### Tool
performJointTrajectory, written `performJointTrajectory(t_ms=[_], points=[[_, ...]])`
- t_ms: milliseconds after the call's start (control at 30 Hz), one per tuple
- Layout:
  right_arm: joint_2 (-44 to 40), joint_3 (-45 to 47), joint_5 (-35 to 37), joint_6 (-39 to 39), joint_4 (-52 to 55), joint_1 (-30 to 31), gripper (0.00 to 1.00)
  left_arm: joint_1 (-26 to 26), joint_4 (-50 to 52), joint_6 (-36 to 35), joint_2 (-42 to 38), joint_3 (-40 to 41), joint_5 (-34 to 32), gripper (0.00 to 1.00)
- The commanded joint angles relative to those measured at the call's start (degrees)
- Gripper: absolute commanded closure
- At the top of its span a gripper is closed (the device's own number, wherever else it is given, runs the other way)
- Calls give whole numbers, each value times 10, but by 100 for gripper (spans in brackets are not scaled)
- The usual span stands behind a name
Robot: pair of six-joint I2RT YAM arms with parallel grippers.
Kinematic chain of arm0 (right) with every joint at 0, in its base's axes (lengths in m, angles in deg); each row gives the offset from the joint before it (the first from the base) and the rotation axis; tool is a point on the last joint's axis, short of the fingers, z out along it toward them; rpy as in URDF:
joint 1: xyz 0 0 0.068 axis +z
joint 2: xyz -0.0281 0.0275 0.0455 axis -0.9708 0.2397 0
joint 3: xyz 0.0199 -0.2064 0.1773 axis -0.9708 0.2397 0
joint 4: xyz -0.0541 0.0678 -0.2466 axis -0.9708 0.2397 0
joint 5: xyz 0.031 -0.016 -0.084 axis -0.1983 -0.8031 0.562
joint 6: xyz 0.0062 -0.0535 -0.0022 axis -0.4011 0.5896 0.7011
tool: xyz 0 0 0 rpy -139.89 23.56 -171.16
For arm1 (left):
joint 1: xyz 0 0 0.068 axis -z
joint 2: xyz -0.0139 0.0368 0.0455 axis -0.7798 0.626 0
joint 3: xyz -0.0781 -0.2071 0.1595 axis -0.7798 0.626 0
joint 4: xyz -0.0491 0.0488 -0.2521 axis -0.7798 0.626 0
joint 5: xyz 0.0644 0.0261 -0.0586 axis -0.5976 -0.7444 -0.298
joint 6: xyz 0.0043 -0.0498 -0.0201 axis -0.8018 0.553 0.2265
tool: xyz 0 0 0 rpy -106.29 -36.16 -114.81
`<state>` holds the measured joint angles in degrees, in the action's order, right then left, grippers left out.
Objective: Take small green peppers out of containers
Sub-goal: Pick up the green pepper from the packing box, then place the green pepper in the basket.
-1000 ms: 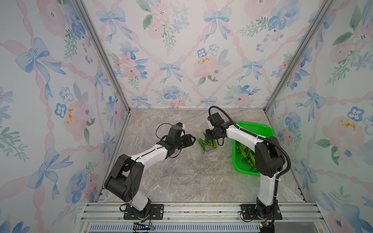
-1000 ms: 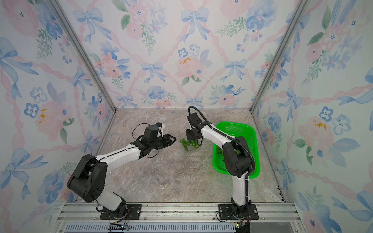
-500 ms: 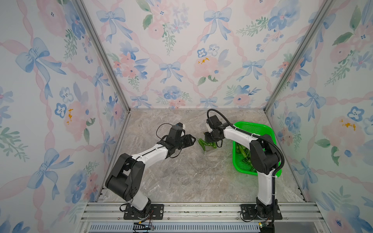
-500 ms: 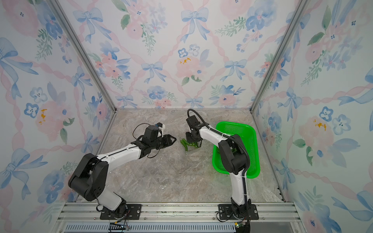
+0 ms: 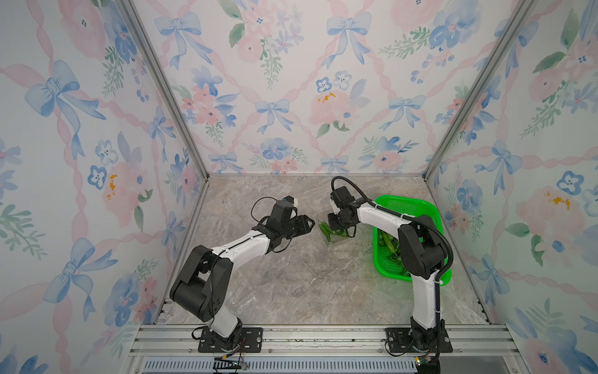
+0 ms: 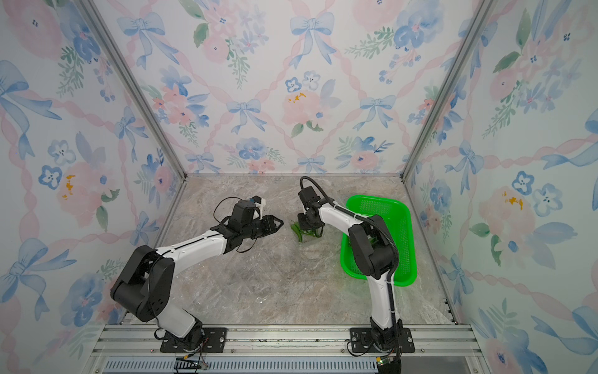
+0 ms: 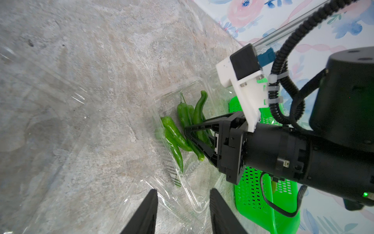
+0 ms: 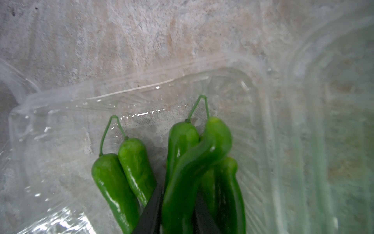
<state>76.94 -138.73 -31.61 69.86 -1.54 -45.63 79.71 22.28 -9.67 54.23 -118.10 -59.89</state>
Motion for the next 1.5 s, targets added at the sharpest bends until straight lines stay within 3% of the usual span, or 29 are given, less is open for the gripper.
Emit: performJointTrajectory(t_ms=[0,467,767,967,1200,1467], points=[[-36,0,3,3,18,3,76,-2,1,-11,9,-15,8,55],[-92,31,-24,-8,9,-9,84,-2,1,-12,13,-20,9,55],[-188,75,-83,-31,-14,-33,84,4,1,-9,24,-41,11,55],[-273,98,-79,-34,-2,-55,84,17,1,-6,29,-73,12,55],[-394,138,-25,-22,57,-122,84,75,5,-8,76,-168,11,55],[-506,237,-43,-9,108,-240,83,152,6,3,167,-270,19,55]])
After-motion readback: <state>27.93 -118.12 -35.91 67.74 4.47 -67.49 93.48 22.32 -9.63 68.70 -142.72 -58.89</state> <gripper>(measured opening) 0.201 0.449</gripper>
